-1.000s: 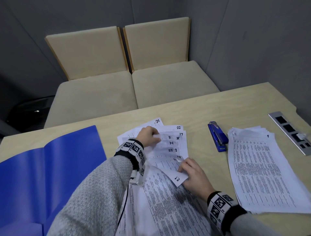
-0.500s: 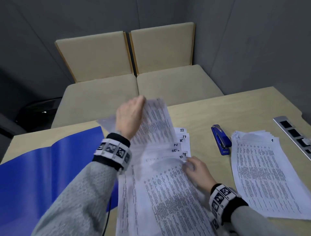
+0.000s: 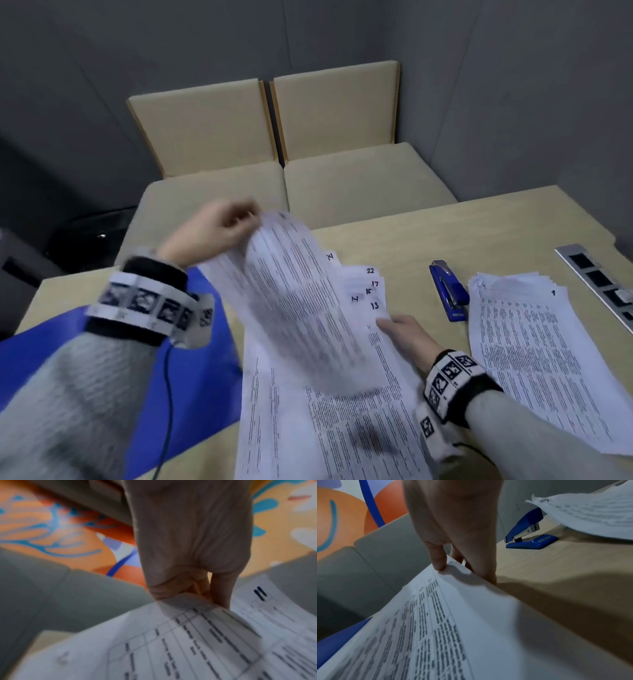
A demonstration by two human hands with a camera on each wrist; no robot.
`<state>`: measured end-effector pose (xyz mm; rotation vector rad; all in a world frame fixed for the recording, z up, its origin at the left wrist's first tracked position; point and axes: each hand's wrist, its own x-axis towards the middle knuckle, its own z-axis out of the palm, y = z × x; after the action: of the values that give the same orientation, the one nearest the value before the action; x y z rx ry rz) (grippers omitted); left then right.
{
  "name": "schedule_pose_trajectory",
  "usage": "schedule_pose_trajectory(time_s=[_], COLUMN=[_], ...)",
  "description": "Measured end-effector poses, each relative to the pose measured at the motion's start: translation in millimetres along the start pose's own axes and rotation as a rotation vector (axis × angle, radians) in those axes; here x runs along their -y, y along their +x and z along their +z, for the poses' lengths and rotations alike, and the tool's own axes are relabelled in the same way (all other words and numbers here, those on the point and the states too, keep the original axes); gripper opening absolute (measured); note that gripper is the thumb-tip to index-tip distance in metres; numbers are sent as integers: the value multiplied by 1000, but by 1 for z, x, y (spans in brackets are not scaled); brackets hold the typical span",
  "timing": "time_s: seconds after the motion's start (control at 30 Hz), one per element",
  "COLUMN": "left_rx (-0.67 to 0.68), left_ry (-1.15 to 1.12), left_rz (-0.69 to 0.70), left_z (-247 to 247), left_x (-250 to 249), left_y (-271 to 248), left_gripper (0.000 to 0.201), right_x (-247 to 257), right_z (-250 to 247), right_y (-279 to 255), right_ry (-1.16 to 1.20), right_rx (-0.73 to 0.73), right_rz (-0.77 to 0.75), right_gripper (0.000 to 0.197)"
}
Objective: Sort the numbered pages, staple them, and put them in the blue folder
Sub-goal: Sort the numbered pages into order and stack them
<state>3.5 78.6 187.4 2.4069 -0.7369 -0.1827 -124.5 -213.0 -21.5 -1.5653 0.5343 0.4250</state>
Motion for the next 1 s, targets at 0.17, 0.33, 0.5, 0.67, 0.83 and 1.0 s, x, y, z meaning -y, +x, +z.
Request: schedule_pose_trajectory(time_s=[0.17, 0.33, 0.5, 0.67, 0.83, 1.0], left_rx=[281, 184, 74, -36, 9, 10], left_ry=[-6, -45, -120, -159, -292, -361], left_rz=[-92, -166, -188, -268, -295, -390], left_z=[139, 214, 236, 247, 247, 233], left_x=[19, 14, 6, 9, 8, 27], left_y=[3, -4, -14, -21, -21, -15], left_gripper=[10, 14, 12, 11, 23, 19], right_x=[-1, -7, -13, -23, -33, -41], right_z=[0, 1, 2, 6, 8, 8], right_y=[4, 9, 7, 4, 2, -7], right_ry=[111, 151, 140, 63, -101, -239], right_rx=[-24, -41, -39, 70, -36, -35], right_rz=[55, 45, 21, -51, -239, -278], right_gripper=[19, 16, 26, 64, 18, 19])
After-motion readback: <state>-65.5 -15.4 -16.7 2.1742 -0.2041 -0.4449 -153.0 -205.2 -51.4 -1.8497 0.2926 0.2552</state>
